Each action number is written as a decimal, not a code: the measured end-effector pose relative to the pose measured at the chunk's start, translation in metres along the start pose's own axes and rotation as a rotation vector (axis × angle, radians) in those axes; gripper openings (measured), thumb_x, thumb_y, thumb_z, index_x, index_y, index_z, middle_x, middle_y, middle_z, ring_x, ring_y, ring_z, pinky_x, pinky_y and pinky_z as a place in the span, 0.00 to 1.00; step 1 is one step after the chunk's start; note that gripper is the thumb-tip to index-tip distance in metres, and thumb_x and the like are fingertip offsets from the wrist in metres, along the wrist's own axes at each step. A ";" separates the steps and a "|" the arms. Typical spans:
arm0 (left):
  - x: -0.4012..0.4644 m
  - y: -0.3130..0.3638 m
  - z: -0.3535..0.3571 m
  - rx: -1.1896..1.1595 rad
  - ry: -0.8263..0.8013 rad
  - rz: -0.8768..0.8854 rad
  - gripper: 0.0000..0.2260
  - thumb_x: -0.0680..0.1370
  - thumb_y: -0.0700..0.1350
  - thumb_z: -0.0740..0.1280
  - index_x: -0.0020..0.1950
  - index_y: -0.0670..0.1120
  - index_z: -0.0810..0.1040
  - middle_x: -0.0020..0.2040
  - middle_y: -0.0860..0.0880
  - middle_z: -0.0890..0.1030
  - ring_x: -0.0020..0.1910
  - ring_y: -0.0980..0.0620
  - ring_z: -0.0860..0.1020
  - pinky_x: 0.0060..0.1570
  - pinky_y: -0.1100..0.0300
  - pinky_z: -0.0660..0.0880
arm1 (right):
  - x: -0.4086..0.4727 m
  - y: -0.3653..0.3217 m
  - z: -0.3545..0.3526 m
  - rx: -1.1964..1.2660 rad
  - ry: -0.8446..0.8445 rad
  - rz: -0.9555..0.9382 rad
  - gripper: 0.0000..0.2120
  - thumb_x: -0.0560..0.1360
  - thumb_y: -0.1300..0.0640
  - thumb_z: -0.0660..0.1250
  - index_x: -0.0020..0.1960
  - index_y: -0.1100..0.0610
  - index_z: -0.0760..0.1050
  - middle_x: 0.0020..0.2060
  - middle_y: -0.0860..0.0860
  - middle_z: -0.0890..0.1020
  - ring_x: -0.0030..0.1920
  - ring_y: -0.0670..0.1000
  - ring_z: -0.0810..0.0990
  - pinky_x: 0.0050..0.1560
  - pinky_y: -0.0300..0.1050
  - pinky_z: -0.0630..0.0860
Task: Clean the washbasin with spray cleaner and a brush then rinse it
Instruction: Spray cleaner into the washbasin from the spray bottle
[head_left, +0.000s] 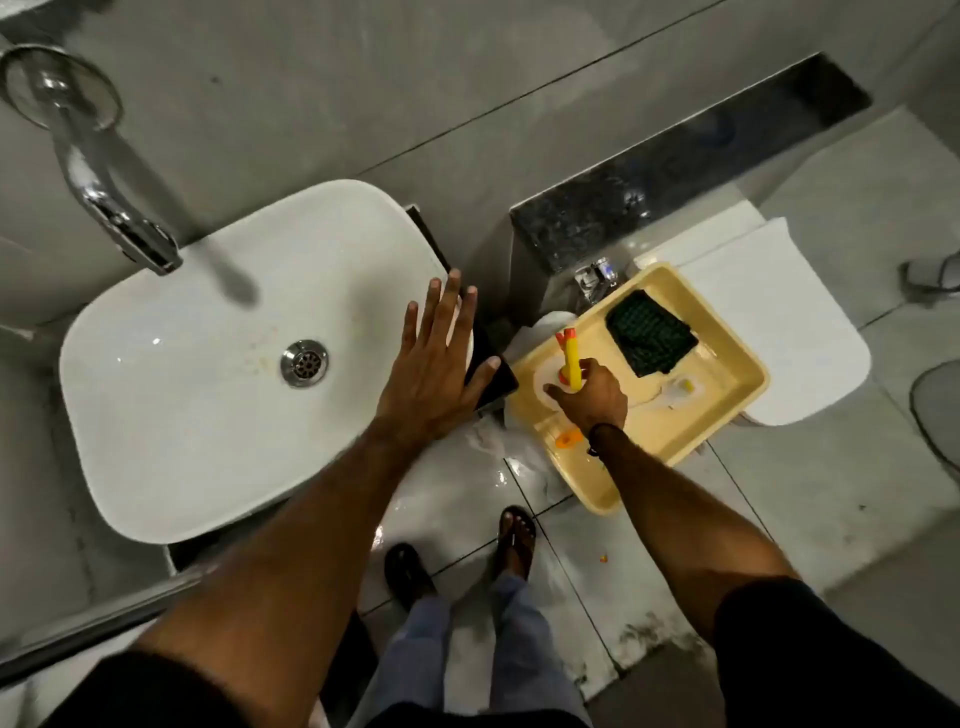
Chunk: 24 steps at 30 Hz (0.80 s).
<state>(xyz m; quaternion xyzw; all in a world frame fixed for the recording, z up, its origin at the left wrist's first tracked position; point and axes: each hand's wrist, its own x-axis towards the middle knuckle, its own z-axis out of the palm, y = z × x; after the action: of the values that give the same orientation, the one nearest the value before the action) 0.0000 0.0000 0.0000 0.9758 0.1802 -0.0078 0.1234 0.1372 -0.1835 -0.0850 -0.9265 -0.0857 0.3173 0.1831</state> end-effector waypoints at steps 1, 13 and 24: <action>0.001 0.000 0.002 -0.001 -0.002 -0.001 0.36 0.85 0.63 0.52 0.85 0.44 0.45 0.86 0.42 0.43 0.86 0.43 0.42 0.84 0.41 0.47 | 0.005 -0.003 0.002 0.022 0.030 0.002 0.29 0.75 0.41 0.74 0.68 0.58 0.76 0.64 0.58 0.81 0.64 0.63 0.80 0.63 0.59 0.78; 0.001 0.000 0.005 -0.018 0.024 0.023 0.35 0.85 0.64 0.48 0.85 0.45 0.43 0.86 0.43 0.42 0.86 0.44 0.41 0.84 0.45 0.43 | -0.023 -0.027 -0.025 0.292 0.160 -0.046 0.13 0.69 0.60 0.71 0.52 0.63 0.79 0.46 0.63 0.83 0.47 0.66 0.81 0.48 0.59 0.81; -0.112 -0.106 -0.027 -0.004 0.112 -0.112 0.34 0.85 0.61 0.46 0.85 0.43 0.46 0.86 0.46 0.45 0.86 0.45 0.43 0.84 0.41 0.47 | -0.138 -0.137 -0.076 -0.076 -0.010 -0.388 0.31 0.67 0.50 0.61 0.70 0.51 0.80 0.54 0.56 0.88 0.52 0.61 0.85 0.56 0.57 0.83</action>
<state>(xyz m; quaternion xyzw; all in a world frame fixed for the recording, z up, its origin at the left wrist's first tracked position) -0.1425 0.0633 0.0080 0.9629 0.2411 0.0404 0.1146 0.0702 -0.1172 0.1013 -0.8972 -0.2755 0.2774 0.2055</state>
